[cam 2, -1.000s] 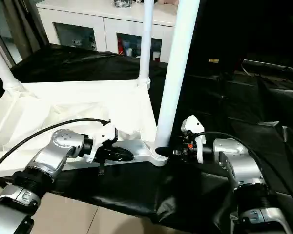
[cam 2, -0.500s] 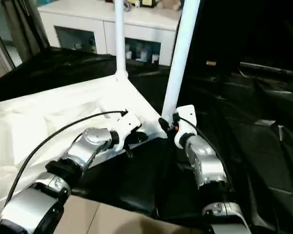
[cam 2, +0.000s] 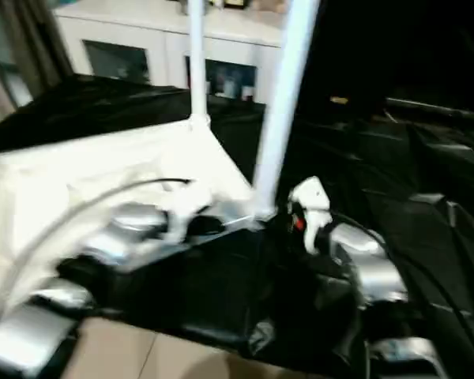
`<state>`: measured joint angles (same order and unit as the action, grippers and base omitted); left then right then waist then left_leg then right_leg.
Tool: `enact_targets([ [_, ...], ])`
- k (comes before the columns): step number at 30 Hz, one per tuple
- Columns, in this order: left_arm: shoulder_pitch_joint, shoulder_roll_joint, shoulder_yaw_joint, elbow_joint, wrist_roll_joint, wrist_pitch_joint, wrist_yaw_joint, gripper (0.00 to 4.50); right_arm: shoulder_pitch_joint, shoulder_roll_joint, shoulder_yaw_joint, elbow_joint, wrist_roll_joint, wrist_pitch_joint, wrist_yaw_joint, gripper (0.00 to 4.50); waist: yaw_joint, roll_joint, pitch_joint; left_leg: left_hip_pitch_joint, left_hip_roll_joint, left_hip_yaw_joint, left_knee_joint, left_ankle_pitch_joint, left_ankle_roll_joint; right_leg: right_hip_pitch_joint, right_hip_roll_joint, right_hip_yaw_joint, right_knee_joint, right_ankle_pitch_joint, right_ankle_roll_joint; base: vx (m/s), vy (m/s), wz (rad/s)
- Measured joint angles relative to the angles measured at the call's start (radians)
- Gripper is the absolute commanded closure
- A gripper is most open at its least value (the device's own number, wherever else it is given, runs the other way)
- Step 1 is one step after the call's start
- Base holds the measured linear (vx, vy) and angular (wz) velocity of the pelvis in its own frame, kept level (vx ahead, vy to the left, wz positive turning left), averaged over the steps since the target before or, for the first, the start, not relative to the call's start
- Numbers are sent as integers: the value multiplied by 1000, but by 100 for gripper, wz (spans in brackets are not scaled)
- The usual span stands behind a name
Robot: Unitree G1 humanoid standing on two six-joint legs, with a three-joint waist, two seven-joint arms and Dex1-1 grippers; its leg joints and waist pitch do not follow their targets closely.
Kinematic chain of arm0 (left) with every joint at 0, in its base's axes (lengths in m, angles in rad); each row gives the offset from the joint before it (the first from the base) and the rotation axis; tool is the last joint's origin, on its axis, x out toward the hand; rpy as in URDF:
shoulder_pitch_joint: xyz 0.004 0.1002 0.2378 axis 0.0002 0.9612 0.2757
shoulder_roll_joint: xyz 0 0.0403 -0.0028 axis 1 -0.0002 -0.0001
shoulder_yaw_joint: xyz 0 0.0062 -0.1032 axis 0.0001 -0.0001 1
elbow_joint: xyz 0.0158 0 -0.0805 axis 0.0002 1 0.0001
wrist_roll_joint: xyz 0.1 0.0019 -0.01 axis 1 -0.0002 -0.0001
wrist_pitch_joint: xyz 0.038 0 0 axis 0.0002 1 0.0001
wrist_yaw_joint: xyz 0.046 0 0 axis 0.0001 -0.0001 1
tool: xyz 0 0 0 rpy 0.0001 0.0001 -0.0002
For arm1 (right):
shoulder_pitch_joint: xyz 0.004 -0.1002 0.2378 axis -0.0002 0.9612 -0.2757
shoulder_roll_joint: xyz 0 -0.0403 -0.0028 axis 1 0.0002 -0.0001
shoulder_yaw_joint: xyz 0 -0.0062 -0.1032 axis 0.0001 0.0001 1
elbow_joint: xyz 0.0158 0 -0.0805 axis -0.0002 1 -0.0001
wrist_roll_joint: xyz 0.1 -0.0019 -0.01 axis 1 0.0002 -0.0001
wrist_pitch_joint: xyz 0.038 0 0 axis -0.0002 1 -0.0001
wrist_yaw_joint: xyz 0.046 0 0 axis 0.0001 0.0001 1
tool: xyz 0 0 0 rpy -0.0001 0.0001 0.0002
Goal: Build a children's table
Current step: Rotate leg to tighten
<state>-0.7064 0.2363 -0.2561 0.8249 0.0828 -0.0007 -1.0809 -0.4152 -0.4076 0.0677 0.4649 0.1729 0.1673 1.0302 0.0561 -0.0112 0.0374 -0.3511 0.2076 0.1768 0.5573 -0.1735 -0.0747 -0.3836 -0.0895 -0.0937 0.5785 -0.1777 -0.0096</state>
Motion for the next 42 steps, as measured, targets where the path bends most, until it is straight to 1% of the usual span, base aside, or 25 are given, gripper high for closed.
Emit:
enact_targets([
  [3, 21, 33, -7, -44, -14, 7, -73, 450, 0, -22, 10, -1, 16, 9, 60, 142, 3, 0, 0, 0, 0, 1, 2, 0, 0, -1, -1, 0, -1, -1, 0, 0, 0, 0],
  [5, 37, 40, -17, -80, -29, 21, -121, 450, 0, -33, 10, -8, 27, 25, 84, 142, 9, 0, 0, -1, -1, 3, 2, -1, 0, -3, -2, 1, -1, -2, -1, 0, 0, 0],
  [7, 54, 51, -33, -116, -41, 35, -166, 450, 0, -36, 19, -27, 36, 38, 117, 142, 19, 0, 0, -1, -1, 4, 3, -2, 1, -3, -2, 1, -1, -2, -2, 0, 0, 0],
  [9, 73, 51, -38, -145, -50, 48, -192, 450, 0, -36, 30, -32, 55, 56, 155, 142, 35, 0, 1, -1, 0, 4, 3, -2, 1, -3, -2, 1, 0, -2, -2, 0, 0, 0],
  [10, 76, 51, -43, -151, -51, 50, -202, 450, 0, -36, 33, -32, 58, 62, 161, 142, 39, 1, 1, -1, 0, 5, 3, -2, 0, -3, -2, 0, 0, -2, -2, 0, 0, 0],
  [11, 78, 52, -46, -158, -52, 58, -208, 450, 0, -35, 37, -32, 61, 63, 168, 158, 41, 1, 1, -1, 0, 6, 3, -2, 0, -3, -3, 1, 0, -2, -2, 0, 0, 0],
  [12, 84, 57, -49, -173, -57, 68, -219, 450, 0, -32, 40, -32, 63, 67, 176, 158, 41, 1, 1, -1, 0, 7, 4, -2, 0, -3, -3, 1, 1, -2, -2, 0, 0, 0],
  [14, 90, 60, -52, -184, -59, 79, -224, 450, 0, -31, 44, -32, 67, 70, 181, 179, 41, 0, 1, -1, 0, 7, 5, -2, 0, -3, -3, 1, 1, -2, -2, 0, 0, 0],
  [15, 91, 61, -53, -188, -59, 84, -224, 450, 0, -31, 49, -33, 68, 73, 184, 179, 40, 0, 1, 0, 0, 7, 5, -2, 0, -3, -3, 1, 1, -2, -2, 0, 0, 0],
  [16, 92, 62, -53, -193, -59, 87, -225, 450, 0, -31, 52, -33, 69, 77, 187, 195, 39, 0, 1, 0, 0, 7, 5, -2, 0, -3, -3, 2, 1, -2, -2, 0, 0, 0],
  [17, 94, 63, -53, -195, -60, 91, -225, 450, 0, -31, 52, -35, 69, 78, 187, 195, 39, 0, 1, 0, 0, 7, 5, -2, 0, -3, -3, 2, 1, -2, -2, 0, 0, 0],
  [18, 98, 66, -53, -203, -62, 95, -225, 450, 0, -32, 53, -40, 68, 78, 187, 212, 38, 0, 1, 0, 0, 7, 5, -2, 0, -3, -3, 2, 1, -2, -2, 0, 0, 0],
  [19, 103, 69, -53, -213, -64, 102, -225, 450, 1, -32, 55, -44, 68, 78, 187, 219, 37, 0, 1, 0, 0, 7, 5, -2, 0, -3, -3, 2, 1, -2, -2, 0, 0, 0],
  [26, 110, 76, -53, -239, -70, 127, -226, 450, 2, -38, 59, -61, 66, 78, 189, 235, 35, 0, 1, 0, 0, 7, 5, -2, 0, -3, -3, 2, 1, -3, -2, 0, 0, 0],
  [29, 110, 72, -49, -235, -69, 131, -212, 450, 19, -32, 55, -67, 66, 69, 174, 239, 36, -2, 1, 0, 0, 7, 5, -2, 0, -3, -3, 2, 1, -3, -2, 0, 0, 0],
  [31, 98, 45, -41, -195, -66, 120, -156, 450, 26, 2, 34, -57, 58, 57, 102, 240, 36, -2, 1, 1, 0, 7, 6, -2, 0, -1, -3, 2, 2, -2, -2, 0, 0, 0],
  [32, 79, 24, -37, -161, -55, 113, -104, 450, 25, 28, 13, -39, 46, 50, 37, 240, 35, -3, 0, 2, 0, 7, 7, -2, 0, 0, -3, 2, 2, -2, -1, 0, 0, 0],
  [34, 40, -15, -32, -98, -27, 109, 13, 450, 7, 83, -25, 3, 18, 32, -126, 243, 32, -3, 0, 3, -1, 7, 7, -1, -1, 1, -4, 3, 2, -3, 2, -26, 2, 1],
  [35, 20, -40, -27, -63, -18, 112, 72, 450, -6, 119, -40, 29, 3, 24, -227, 246, 30, -4, 0, 3, -1, 7, 7, -1, -2, 1, -4, 4, 1, -4, 3, -59, 6, -2],
  [36, -10, -73, -22, -17, -5, 118, 152, 450, -25, 180, -70, 53, -18, 23, -374, 246, 27, -4, 0, 3, -1, 7, 7, 0, -3, 1, -4, 4, 1, -4, 4, -59, 6, -2],
  [37, -24, -95, -22, 2, 4, 124, 195, 450, -34, 207, -84, 62, -27, 25, -456, 249, 25, -4, 0, 3, -1, 7, 7, 0, -3, 1, -4, 4, -1, -4, 4, -56, 8, -4],
  [39, -30, -115, -22, 18, 11, 124, 236, 450, -42, 233, -95, 71, -31, 28, -542, 249, 21, -4, 0, 3, -2, 6, 7, 0, -3, 1, -4, 4, -2, -4, 4, 0, 0, 0],
  [42, -47, -140, -23, 58, 23, 91, 283, 450, -57, 272, -108, 86, -48, 26, -648, 249, 17, -4, 0, 3, -2, 4, 7, 0, -3, 1, -4, 3, -2, -4, 4, 0, 0, 0],
])
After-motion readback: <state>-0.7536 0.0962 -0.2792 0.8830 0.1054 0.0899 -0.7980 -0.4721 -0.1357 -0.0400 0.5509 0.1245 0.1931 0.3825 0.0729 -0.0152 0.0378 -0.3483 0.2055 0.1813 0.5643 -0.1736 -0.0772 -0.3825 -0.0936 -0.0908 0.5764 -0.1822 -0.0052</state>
